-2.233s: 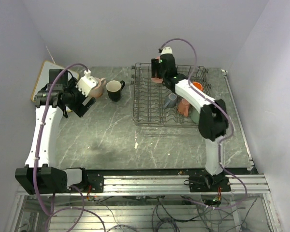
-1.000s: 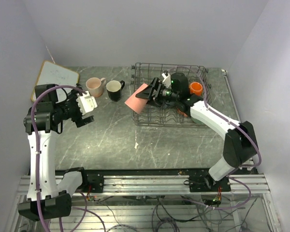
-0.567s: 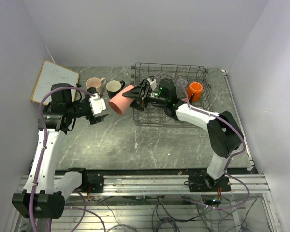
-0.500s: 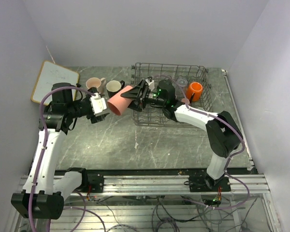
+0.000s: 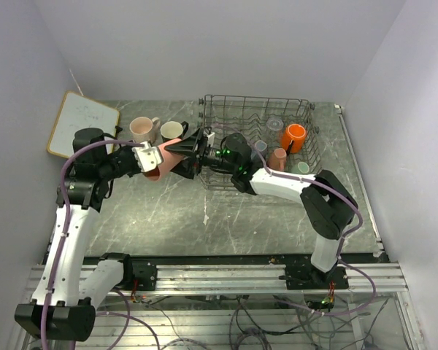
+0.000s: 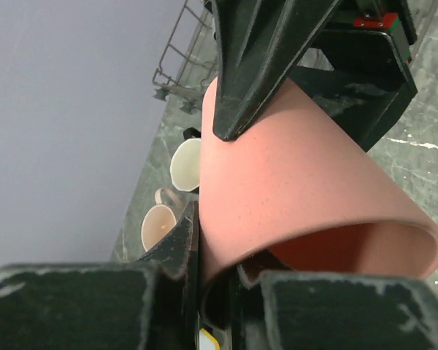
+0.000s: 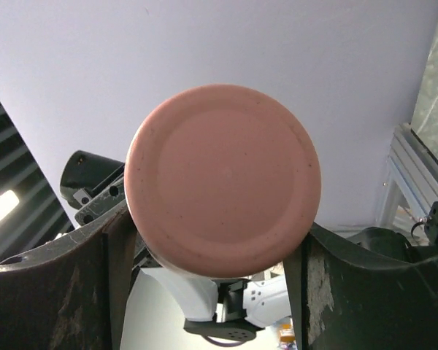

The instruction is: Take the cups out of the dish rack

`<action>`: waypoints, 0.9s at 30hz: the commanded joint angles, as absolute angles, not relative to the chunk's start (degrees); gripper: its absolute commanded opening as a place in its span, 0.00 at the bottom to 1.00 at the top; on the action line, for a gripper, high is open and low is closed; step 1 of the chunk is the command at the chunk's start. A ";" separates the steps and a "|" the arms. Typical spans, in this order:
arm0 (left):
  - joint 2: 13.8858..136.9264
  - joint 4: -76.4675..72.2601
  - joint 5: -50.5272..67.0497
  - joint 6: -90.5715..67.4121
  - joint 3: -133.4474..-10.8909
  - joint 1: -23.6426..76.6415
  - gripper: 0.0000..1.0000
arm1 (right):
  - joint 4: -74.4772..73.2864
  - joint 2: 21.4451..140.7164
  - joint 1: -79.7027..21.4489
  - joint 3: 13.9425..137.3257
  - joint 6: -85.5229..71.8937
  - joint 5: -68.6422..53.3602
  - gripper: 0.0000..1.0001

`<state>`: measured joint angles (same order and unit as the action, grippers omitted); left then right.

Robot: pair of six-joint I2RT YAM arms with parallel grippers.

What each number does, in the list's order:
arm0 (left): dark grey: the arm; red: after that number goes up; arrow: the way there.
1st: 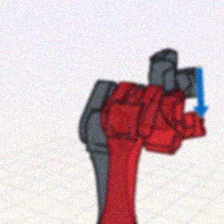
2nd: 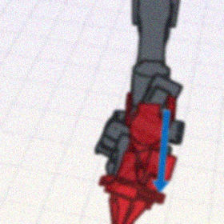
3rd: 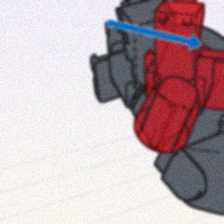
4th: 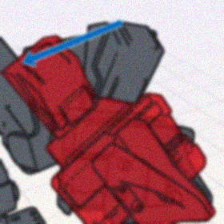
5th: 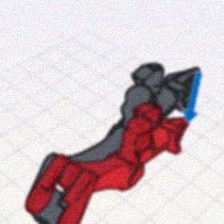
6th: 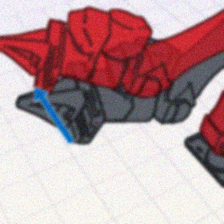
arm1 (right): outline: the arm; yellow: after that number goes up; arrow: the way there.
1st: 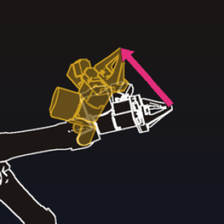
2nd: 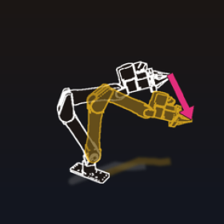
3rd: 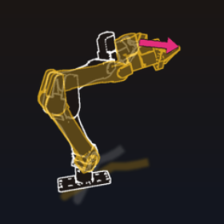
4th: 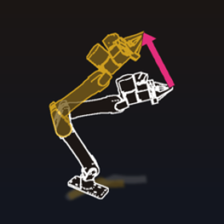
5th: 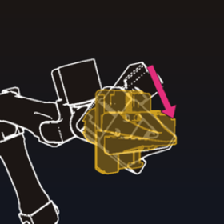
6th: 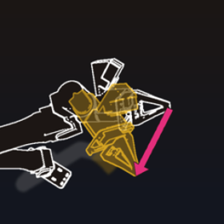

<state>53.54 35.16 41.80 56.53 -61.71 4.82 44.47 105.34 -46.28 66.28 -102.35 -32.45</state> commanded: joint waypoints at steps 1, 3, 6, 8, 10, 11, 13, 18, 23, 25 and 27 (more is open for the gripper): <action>53.29 31.10 36.03 49.50 -59.54 5.36 0.07 | 39.44 103.00 -46.88 68.37 -93.66 -34.34 0.60; 55.40 30.53 30.12 47.09 -60.10 5.36 0.07 | 30.66 100.38 -43.70 69.03 -87.22 -34.41 0.82; 62.60 35.58 18.88 45.31 -64.93 5.28 0.07 | 13.40 95.86 -38.11 71.56 -74.41 -32.21 0.96; 68.80 39.55 12.41 43.84 -68.89 4.41 0.07 | 1.40 93.52 -34.29 74.46 -65.91 -28.95 0.99; 75.99 43.46 10.24 42.93 -73.40 2.02 0.07 | -6.18 92.13 -30.53 76.33 -59.48 -27.37 1.00; 79.35 45.32 10.07 42.41 -75.64 1.03 0.07 | -10.13 91.74 -28.73 77.67 -56.28 -25.88 1.00; 85.82 49.43 8.83 41.69 -80.22 -1.54 0.07 | -17.84 91.34 -25.32 80.74 -49.73 -20.29 1.00; 101.28 58.34 3.88 39.56 -93.21 -2.58 0.07 | -32.44 93.12 -21.63 88.61 -37.78 -8.21 1.00; 112.48 64.96 -1.47 37.97 -103.87 -2.56 0.07 | -36.51 94.34 -18.76 90.06 -33.31 -1.69 1.00; 115.35 65.15 -2.86 37.35 -106.04 -2.59 0.07 | -37.20 94.83 -18.13 89.97 -32.43 0.83 1.00; 117.72 64.89 -3.65 37.18 -107.63 -2.56 0.07 | -37.71 94.94 -17.86 89.45 -31.64 3.37 1.00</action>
<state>114.83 60.25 0.99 39.13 -103.31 -2.70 -32.45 93.56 -18.92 88.77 -36.71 -4.54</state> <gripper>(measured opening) 0.194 0.996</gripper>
